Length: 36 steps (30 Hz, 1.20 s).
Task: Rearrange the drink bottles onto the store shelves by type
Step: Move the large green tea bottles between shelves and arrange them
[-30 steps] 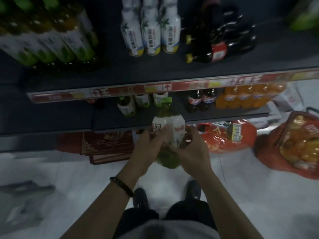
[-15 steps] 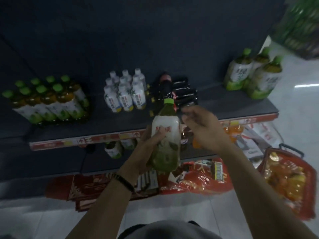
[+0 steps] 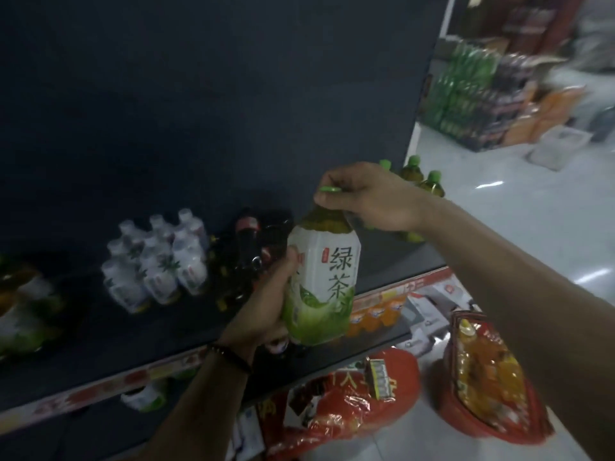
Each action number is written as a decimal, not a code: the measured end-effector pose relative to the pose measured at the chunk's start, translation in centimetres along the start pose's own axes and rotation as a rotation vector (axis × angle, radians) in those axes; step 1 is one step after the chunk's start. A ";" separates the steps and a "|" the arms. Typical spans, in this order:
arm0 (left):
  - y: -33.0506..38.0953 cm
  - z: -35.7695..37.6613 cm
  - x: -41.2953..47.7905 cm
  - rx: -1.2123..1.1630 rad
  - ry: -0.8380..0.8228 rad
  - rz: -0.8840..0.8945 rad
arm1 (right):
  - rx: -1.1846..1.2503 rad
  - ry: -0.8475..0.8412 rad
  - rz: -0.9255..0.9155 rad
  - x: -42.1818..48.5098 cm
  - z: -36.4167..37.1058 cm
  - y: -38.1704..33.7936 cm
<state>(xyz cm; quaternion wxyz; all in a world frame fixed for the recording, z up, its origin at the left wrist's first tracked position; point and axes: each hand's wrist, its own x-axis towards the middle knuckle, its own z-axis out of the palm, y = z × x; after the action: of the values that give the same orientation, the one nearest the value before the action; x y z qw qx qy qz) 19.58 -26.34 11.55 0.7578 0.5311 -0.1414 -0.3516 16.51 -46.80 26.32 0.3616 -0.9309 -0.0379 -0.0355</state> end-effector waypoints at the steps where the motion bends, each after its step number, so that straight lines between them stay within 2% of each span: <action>1: 0.6 0.1 1.1 0.077 -0.003 0.044 | -0.041 0.014 0.010 0.2 -0.9 0.2; 3: 1.6 0.6 3.1 0.271 -0.053 0.184 | -0.151 0.046 0.005 0.5 -2.4 1.0; 5: 2.3 1.9 5.4 0.352 -0.114 0.255 | -0.229 0.112 0.002 0.9 -3.6 2.1; 8: 1.5 3.8 10.3 0.482 -0.055 0.300 | -0.316 0.187 0.016 2.4 -5.2 4.5; 11: 0.8 5.5 14.6 0.633 0.014 0.316 | -0.364 0.152 0.036 3.8 -7.1 7.5; 16: -1.7 7.9 20.3 0.731 0.123 0.268 | -0.487 0.034 0.094 6.4 -8.7 13.9; 23: -6.5 10.0 25.7 0.715 0.250 0.221 | -0.563 -0.122 0.156 8.9 -9.0 21.3; 26: -8.1 10.4 27.2 0.712 0.328 0.208 | -0.534 -0.142 0.162 9.6 -8.9 23.2; 29: -8.7 10.5 28.1 0.704 0.322 0.223 | -0.429 -0.148 0.160 9.9 -9.2 25.1; 31: -8.9 10.6 28.5 0.694 0.312 0.226 | -0.310 -0.056 0.139 9.2 -9.9 26.4; 32: -9.0 10.6 28.7 0.695 0.308 0.228 | -0.231 0.071 0.132 8.5 -10.3 27.2; 35: -9.7 10.5 29.3 0.682 0.294 0.221 | 0.062 0.625 0.188 5.4 -10.1 30.1; 36: -10.0 10.4 29.4 0.679 0.294 0.206 | 0.096 0.725 0.210 4.3 -9.7 31.4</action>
<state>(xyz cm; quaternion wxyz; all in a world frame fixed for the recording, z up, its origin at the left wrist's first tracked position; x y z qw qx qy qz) 30.62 -55.68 1.92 0.5822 0.7797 -0.1924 -0.1270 23.45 -76.26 12.86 0.3965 -0.8386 0.1865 -0.3236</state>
